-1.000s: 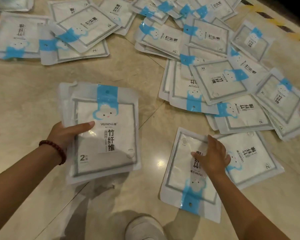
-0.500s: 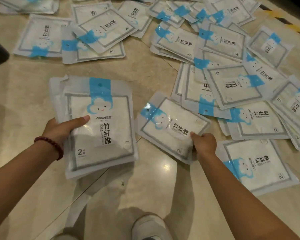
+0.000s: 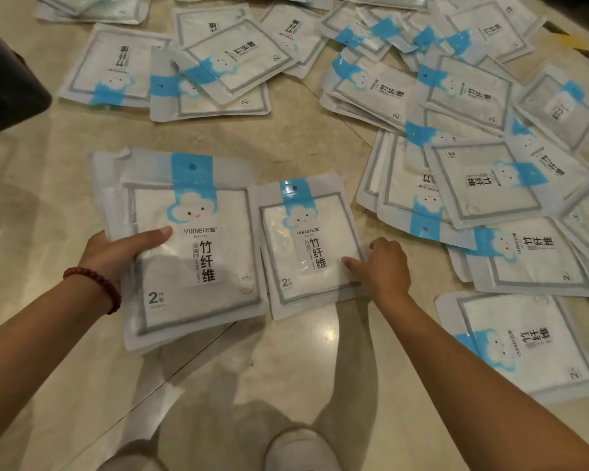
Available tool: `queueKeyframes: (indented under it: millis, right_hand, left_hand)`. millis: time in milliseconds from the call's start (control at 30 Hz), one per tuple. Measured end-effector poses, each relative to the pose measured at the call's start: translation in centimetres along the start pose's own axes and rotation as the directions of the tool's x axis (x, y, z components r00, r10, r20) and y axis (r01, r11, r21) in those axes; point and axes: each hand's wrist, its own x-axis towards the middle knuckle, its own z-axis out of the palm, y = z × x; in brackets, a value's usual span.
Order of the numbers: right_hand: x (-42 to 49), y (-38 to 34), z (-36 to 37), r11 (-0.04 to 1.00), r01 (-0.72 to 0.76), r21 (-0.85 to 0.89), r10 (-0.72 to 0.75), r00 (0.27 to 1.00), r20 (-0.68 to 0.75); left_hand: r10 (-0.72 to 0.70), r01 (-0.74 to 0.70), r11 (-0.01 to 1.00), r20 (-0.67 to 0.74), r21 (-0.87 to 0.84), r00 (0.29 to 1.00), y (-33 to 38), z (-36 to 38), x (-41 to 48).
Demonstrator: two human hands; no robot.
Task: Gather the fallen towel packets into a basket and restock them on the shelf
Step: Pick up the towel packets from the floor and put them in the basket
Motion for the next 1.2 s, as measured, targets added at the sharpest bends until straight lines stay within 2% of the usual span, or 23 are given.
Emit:
queueKeyframes:
  millis: [100, 167, 233, 300, 367, 500, 733, 900, 1033, 1200]
  right_hand:
    - [0.9, -1.5, 0.8, 0.999, -0.039, 0.011, 0.039, 0.998, 0.046]
    - [1.2, -2.3, 1.4, 0.997, -0.07, -0.013, 0.07, 0.997, 0.022]
    - [1.4, -3.2, 1.6, 0.999, -0.017, -0.043, 0.018, 1.0, 0.019]
    - [1.3, -3.9, 1.7, 0.992, 0.094, 0.086, -0.099, 0.994, 0.052]
    - [0.8, -4.6, 1.1, 0.946, 0.183, 0.266, -0.202, 0.978, 0.044]
    - [0.7, -6.9, -1.9, 0.857, 0.34, 0.386, -0.324, 0.94, -0.109]
    - [1.5, -15.3, -9.9, 0.689, 0.405, 0.601, -0.351, 0.912, -0.212]
    - [-0.2, -23.0, -16.8, 0.528, 0.409, 0.744, -0.408, 0.891, -0.2]
    - [-3.4, -29.7, -21.3, 0.451, 0.452, 0.769, -0.554, 0.818, -0.156]
    - [-9.9, -39.0, -24.3, 0.306, 0.53, 0.791, -0.757, 0.639, -0.136]
  left_hand:
    - [0.009, -0.009, 1.0, 0.005, -0.013, 1.0, -0.1, -0.2, 0.0]
    - [0.023, -0.023, 0.999, 0.005, -0.026, 1.0, -0.1, -0.3, 0.0]
    - [0.026, -0.027, 0.999, -0.023, -0.042, 0.999, -0.1, -0.6, 0.2]
    - [0.026, -0.029, 0.998, -0.049, -0.063, 0.998, -0.1, -1.0, 0.5]
    - [0.033, -0.038, 0.996, -0.06, -0.084, 0.998, 0.2, -1.2, 0.8]
    - [0.091, -0.103, 0.984, -0.083, -0.149, 0.992, 2.5, -1.2, 1.3]
    - [0.236, -0.275, 0.925, -0.173, -0.261, 0.956, 12.3, -1.8, -1.7]
    - [0.335, -0.433, 0.829, -0.306, -0.353, 0.891, 20.3, -4.3, -7.8]
    - [0.338, -0.478, 0.772, -0.367, -0.418, 0.867, 25.3, -9.4, -13.3]
    - [0.309, -0.571, 0.683, -0.529, -0.454, 0.791, 27.8, -18.1, -19.3]
